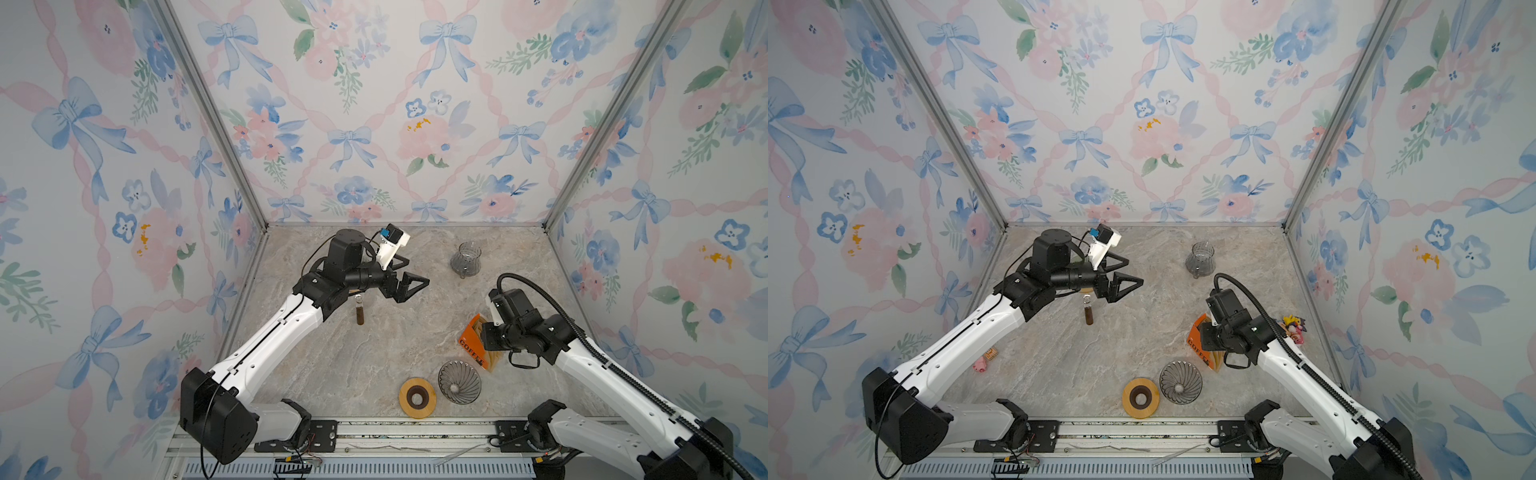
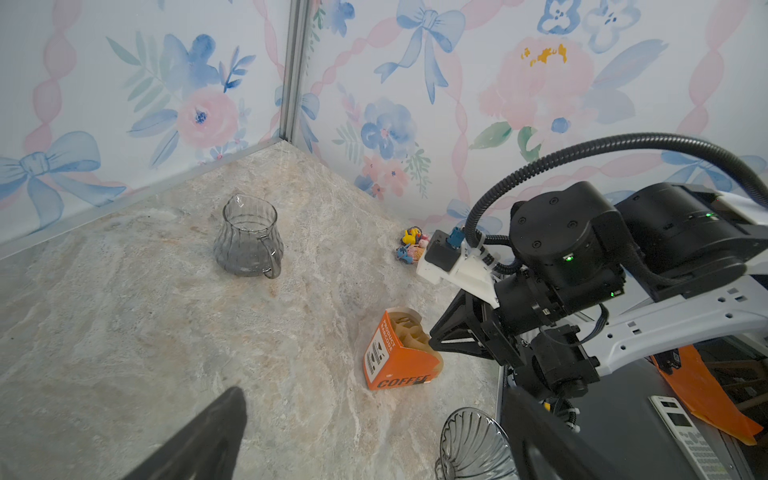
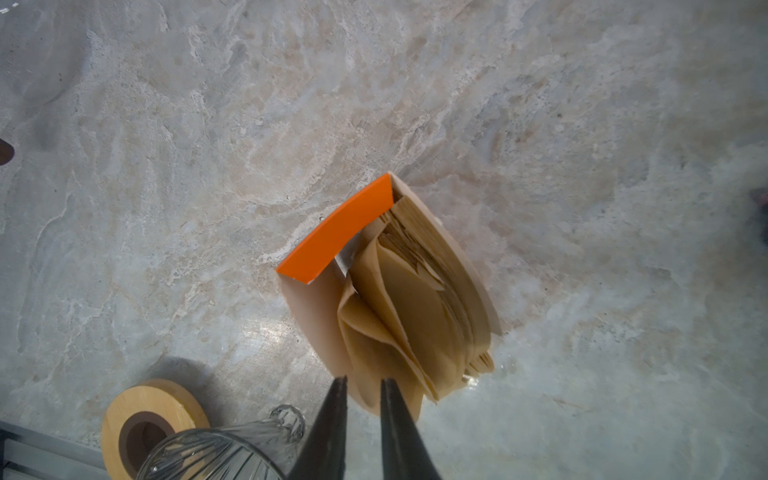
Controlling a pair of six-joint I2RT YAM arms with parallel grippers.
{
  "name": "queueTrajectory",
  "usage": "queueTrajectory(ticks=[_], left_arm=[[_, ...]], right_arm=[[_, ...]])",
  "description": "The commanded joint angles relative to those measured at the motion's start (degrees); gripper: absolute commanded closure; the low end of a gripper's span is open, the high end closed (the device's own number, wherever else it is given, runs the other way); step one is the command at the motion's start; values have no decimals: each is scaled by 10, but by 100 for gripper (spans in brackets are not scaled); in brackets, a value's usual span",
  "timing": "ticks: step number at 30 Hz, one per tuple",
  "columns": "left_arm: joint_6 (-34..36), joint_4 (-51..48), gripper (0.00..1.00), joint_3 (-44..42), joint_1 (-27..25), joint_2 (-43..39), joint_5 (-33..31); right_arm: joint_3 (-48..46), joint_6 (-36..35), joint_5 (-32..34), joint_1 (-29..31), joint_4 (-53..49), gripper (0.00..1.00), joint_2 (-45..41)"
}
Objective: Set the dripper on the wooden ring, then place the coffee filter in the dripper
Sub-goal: 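Lower the right gripper into the orange box and pinch a paper filter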
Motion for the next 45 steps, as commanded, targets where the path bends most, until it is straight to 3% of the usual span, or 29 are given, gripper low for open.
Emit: queueTrajectory(ticks=[1, 29, 45], left_arm=[[8, 9, 2, -5, 5, -13, 15], [9, 9, 2, -4, 8, -17, 17], [7, 9, 2, -5, 8, -21, 16]], right_arm=[[-2, -10, -14, -4, -6, 81, 5], [-4, -11, 6, -4, 8, 87, 38], [-5, 15, 48, 13, -21, 94, -50]])
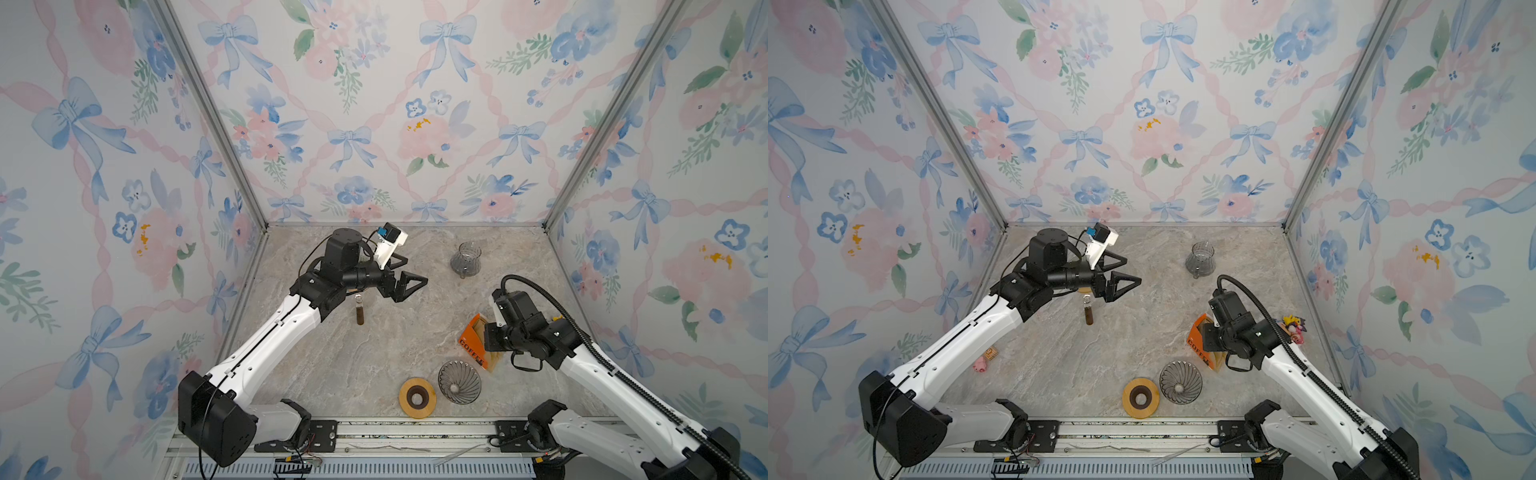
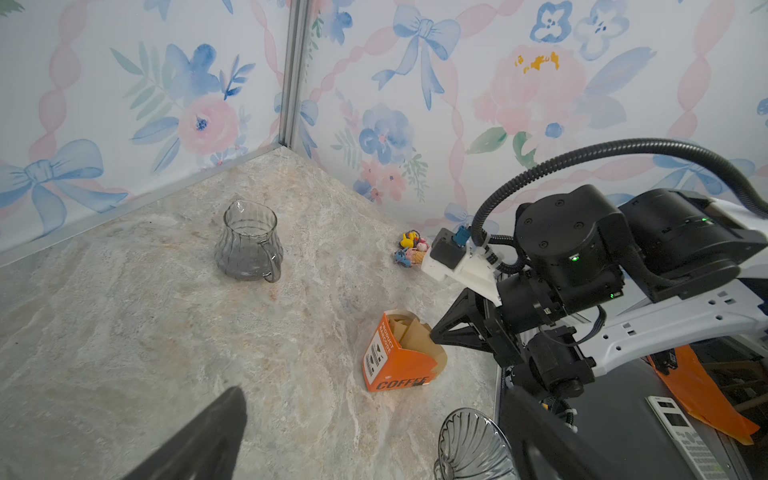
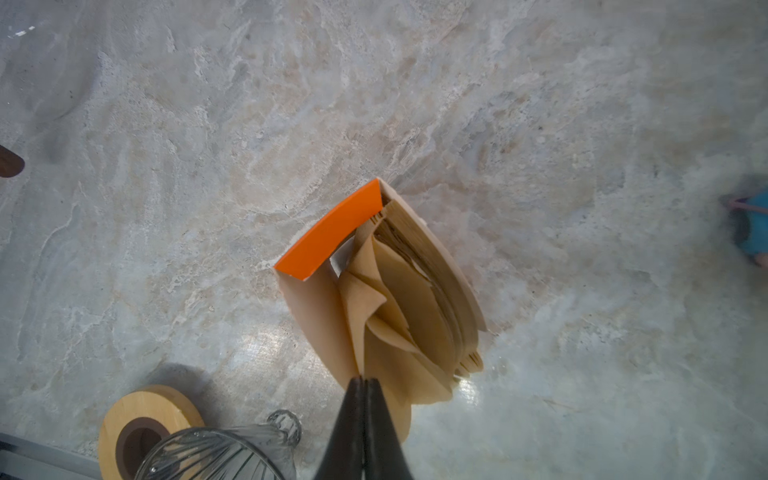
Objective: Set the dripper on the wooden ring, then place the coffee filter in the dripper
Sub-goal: 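Pull the brown paper filter up out of the box with the right gripper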
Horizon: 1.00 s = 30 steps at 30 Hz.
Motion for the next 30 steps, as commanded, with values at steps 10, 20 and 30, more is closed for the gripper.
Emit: queueTrajectory(ticks=[10, 20, 30], left_arm=[[9, 9, 1, -5, 4, -21, 1], [9, 9, 2, -5, 18, -29, -2], [4, 9, 2, -4, 43, -41, -4]], right_arm=[[66, 8, 95, 30, -63, 95, -33], [152, -9, 138, 61, -86, 95, -8], [247, -28, 160, 110, -73, 95, 69]])
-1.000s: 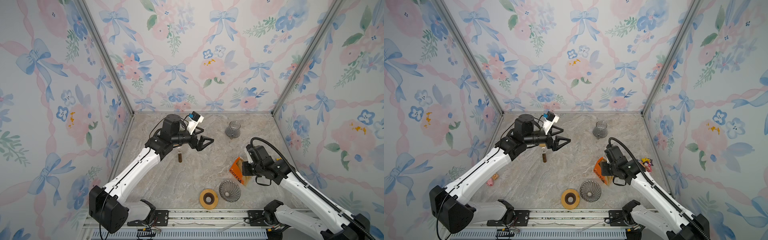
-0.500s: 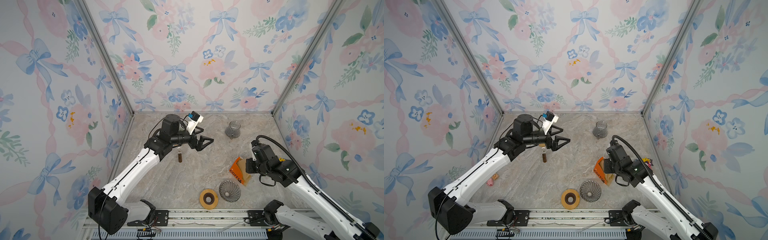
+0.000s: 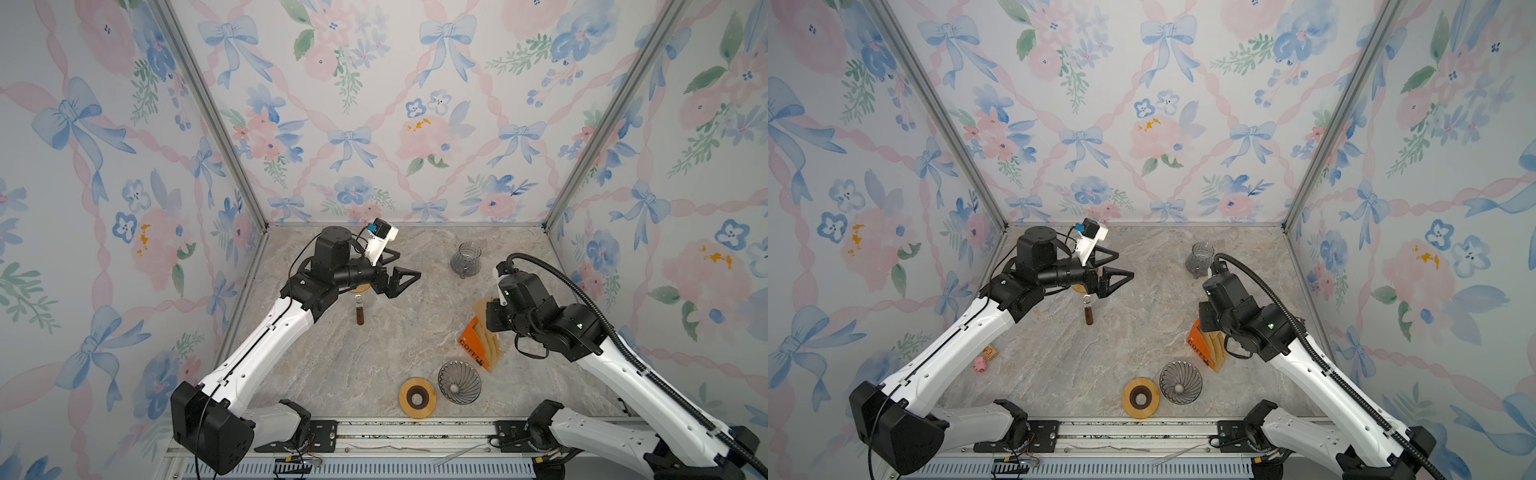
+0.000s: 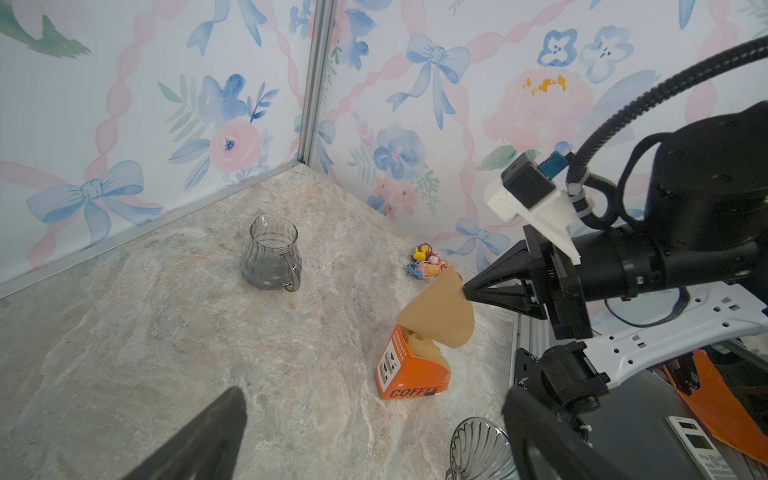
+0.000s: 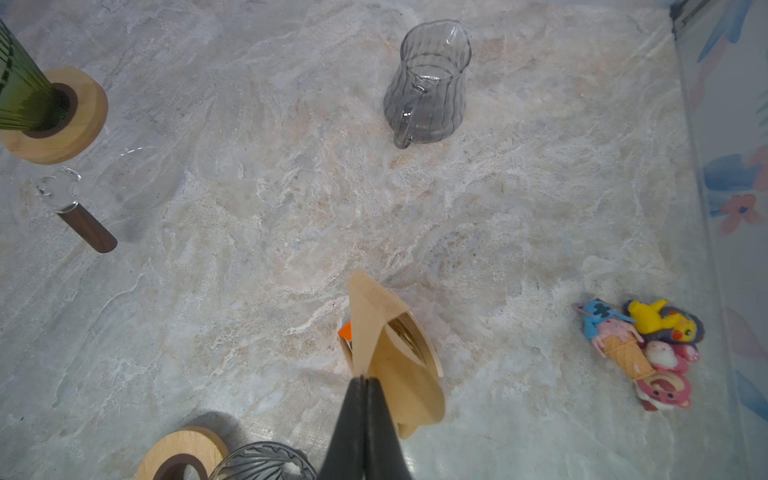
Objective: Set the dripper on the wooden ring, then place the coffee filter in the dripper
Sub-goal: 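Pull the brown paper filter up out of the box with the right gripper, then carry the filter over the green dripper with the right gripper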
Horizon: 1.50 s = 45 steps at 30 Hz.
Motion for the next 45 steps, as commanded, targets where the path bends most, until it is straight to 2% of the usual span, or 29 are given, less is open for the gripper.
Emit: queueTrajectory(ticks=[1, 4, 6, 12, 18, 25, 31, 36, 45], left_arm=[[4, 9, 2, -4, 16, -20, -2], [-2, 9, 2, -3, 38, -33, -14], [0, 5, 2, -6, 48, -46, -45], [-25, -26, 2, -61, 98, -90, -79], [-12, -94, 2, -110, 109, -171, -160], [-30, -105, 2, -208, 120, -264, -209], [-52, -140, 2, -228, 141, -280, -227], [-86, -154, 2, -238, 161, -295, -211], [-94, -166, 2, -252, 165, -323, -227]], right_arm=[[54, -19, 26, 25, 0, 95, 36], [93, -28, 31, 43, 6, 95, 73], [126, -35, 33, 53, 12, 96, 103], [233, -57, 32, 81, 13, 96, 198], [317, -73, 6, 94, 31, 97, 277], [404, -86, -24, 109, 48, 97, 349], [478, -86, -51, 118, 52, 97, 417], [533, -82, -68, 125, 56, 97, 467], [616, -69, -115, 125, 61, 96, 540]])
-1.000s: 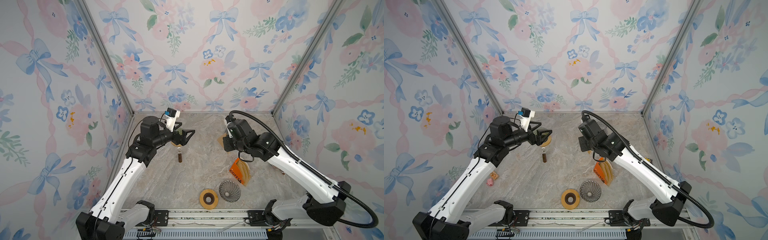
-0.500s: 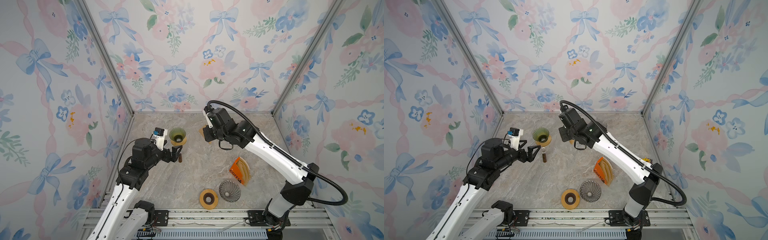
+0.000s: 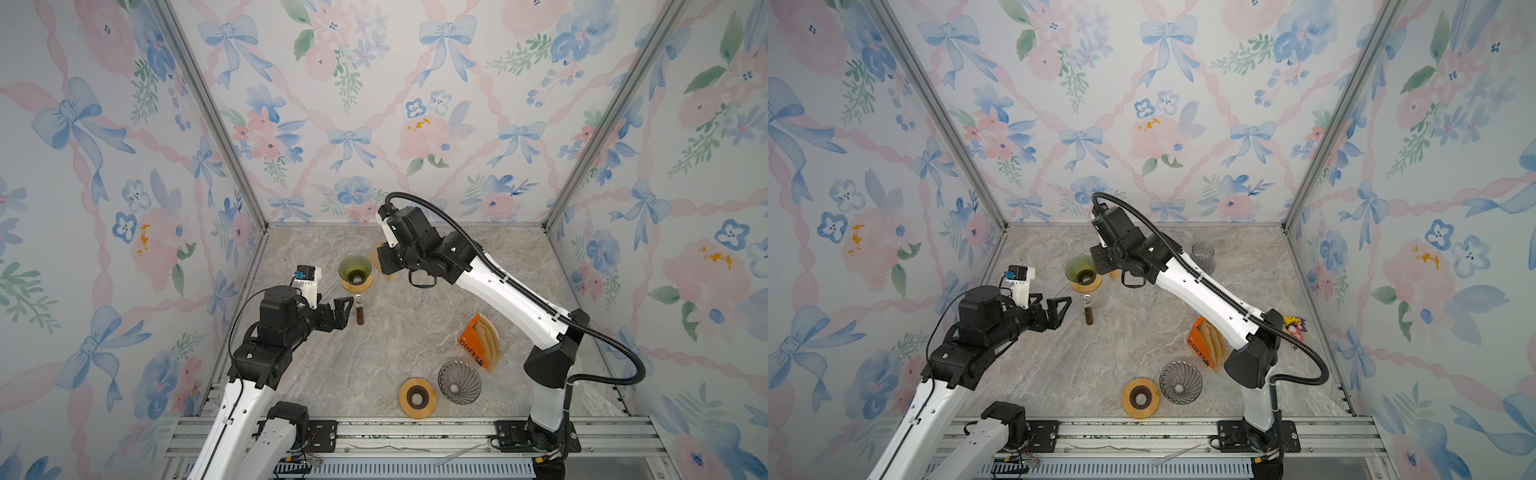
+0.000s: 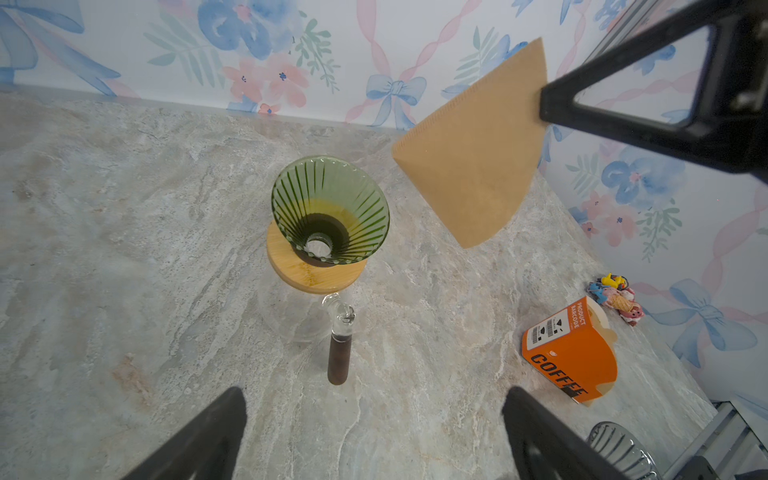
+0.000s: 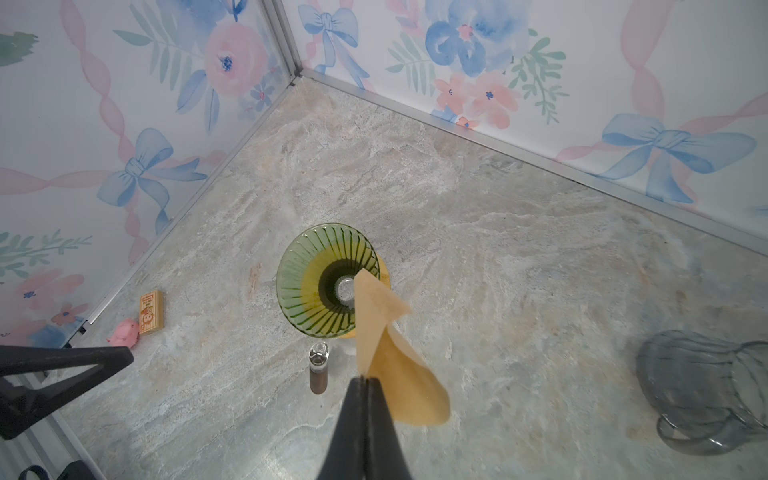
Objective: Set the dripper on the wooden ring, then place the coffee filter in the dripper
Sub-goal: 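Carry the filter over the green dripper with the right gripper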
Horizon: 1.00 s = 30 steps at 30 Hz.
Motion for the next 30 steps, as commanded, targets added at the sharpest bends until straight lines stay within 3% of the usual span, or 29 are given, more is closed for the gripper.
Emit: queueTrajectory(ticks=[1, 8, 30], left_arm=[[-14, -8, 2, -10, 6, -6, -3], [-18, -4, 2, -16, 6, -4, -1], [-21, -3, 2, -18, 7, -1, -1]], right_arm=[[48, 10, -39, 5, -2, 96, 29], [134, 25, -89, -3, -34, 95, 100], [116, 94, -91, -43, -12, 89, 139]])
